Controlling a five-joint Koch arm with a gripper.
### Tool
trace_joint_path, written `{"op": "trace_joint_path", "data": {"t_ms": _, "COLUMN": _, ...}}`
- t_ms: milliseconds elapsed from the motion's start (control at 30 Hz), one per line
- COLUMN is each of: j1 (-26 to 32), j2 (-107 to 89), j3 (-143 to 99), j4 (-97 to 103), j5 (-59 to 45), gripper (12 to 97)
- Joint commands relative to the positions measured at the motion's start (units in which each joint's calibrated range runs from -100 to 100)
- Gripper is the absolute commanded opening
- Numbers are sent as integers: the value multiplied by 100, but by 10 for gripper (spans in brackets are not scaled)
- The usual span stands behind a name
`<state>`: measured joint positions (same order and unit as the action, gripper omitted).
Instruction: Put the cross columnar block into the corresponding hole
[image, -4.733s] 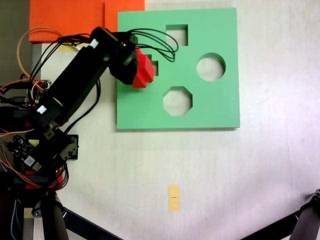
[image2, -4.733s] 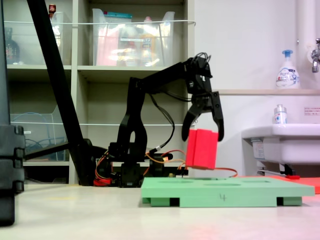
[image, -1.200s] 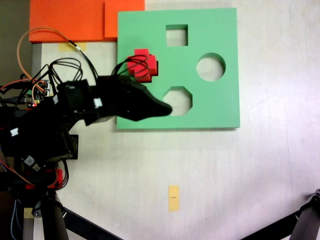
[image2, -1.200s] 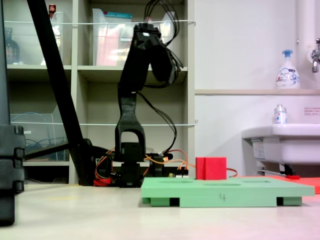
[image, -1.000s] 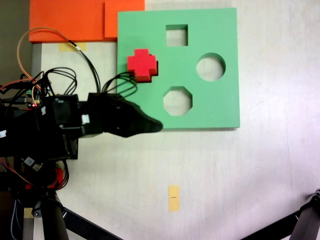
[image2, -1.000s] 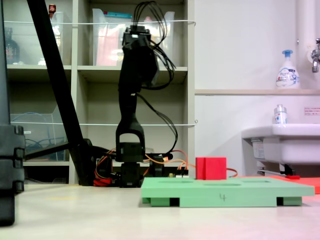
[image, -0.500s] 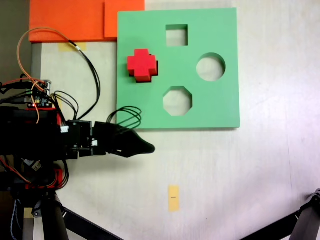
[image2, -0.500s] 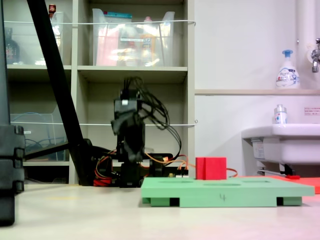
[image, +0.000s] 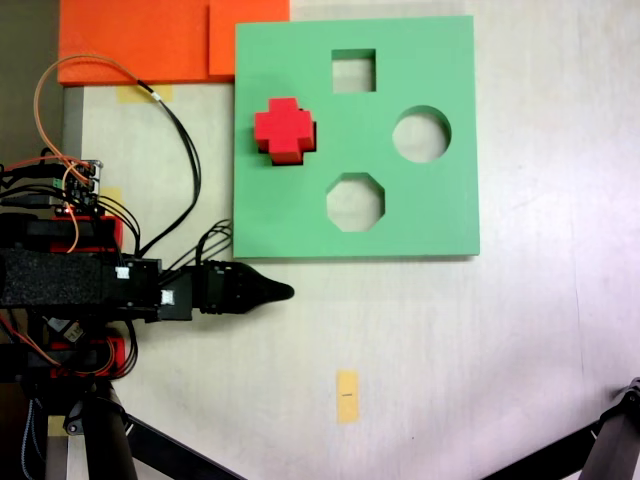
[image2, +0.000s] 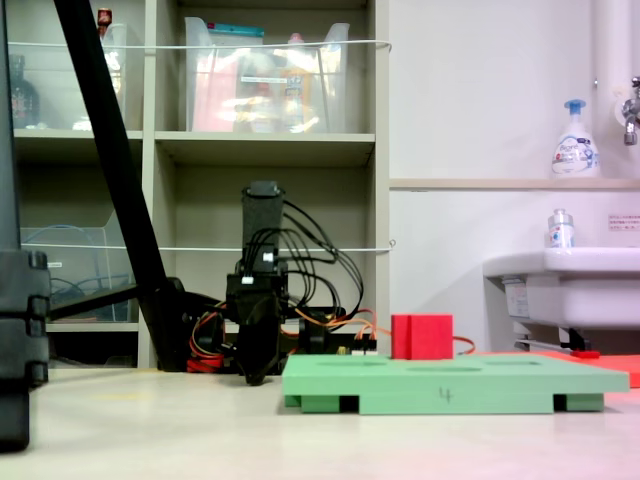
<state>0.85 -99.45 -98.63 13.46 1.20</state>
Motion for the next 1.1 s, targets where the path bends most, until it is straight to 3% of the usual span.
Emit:
{"op": "trace_joint_path", "data": {"t_ms": 0, "j1": 15, "j2": -55, "j3": -137, "j4": 65, "j5": -44, "gripper": 498}}
{"op": "trace_joint_path", "data": {"t_ms": 167, "j1": -10, "j2": -55, "j3": -137, "j4": -1149, "j5": -44, "gripper": 493}}
{"op": "trace_joint_path", "data": {"t_ms": 1067, "j1": -5, "j2": -55, "j3": -137, "j4": -1139, "j5": -34, "gripper": 493}}
